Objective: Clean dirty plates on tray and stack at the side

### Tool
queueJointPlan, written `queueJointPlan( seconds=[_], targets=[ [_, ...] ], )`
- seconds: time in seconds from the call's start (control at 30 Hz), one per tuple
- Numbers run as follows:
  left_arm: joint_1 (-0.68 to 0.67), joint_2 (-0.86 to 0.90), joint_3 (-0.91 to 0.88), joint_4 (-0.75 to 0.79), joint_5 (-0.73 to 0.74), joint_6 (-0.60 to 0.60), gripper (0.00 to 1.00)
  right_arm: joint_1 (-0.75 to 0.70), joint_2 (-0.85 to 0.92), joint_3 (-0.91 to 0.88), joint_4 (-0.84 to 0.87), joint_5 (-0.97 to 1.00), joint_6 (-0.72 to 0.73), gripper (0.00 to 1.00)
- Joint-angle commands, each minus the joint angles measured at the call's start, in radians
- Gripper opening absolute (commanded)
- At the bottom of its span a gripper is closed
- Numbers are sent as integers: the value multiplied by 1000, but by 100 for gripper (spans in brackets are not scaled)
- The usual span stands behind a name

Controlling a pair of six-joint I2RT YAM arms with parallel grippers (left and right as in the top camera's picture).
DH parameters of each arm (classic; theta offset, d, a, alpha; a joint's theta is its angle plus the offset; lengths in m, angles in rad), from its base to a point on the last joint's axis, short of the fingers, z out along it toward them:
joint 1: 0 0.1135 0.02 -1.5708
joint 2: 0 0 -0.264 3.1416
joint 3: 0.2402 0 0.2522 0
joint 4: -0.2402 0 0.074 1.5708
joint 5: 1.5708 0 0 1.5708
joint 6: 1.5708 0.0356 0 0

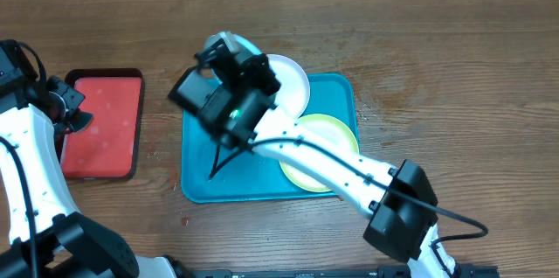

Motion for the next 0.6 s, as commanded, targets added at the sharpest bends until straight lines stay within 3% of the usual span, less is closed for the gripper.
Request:
queueJointPlan(
  seconds=[0.0, 0.43, 0.53, 0.57],
  targets=[
    [6, 35, 3, 5, 8, -14, 4, 56, -4, 24, 47, 189, -83, 4],
    [6, 74, 3, 3, 13, -14, 4, 100, -4, 24, 110, 296, -163, 4],
    [6, 74, 3, 0, 13, -14, 4, 100, -4, 23, 108, 263, -130, 4],
    [6, 74, 3, 0, 13, -14, 4, 97, -4, 22, 90, 166, -65, 4]
  ],
)
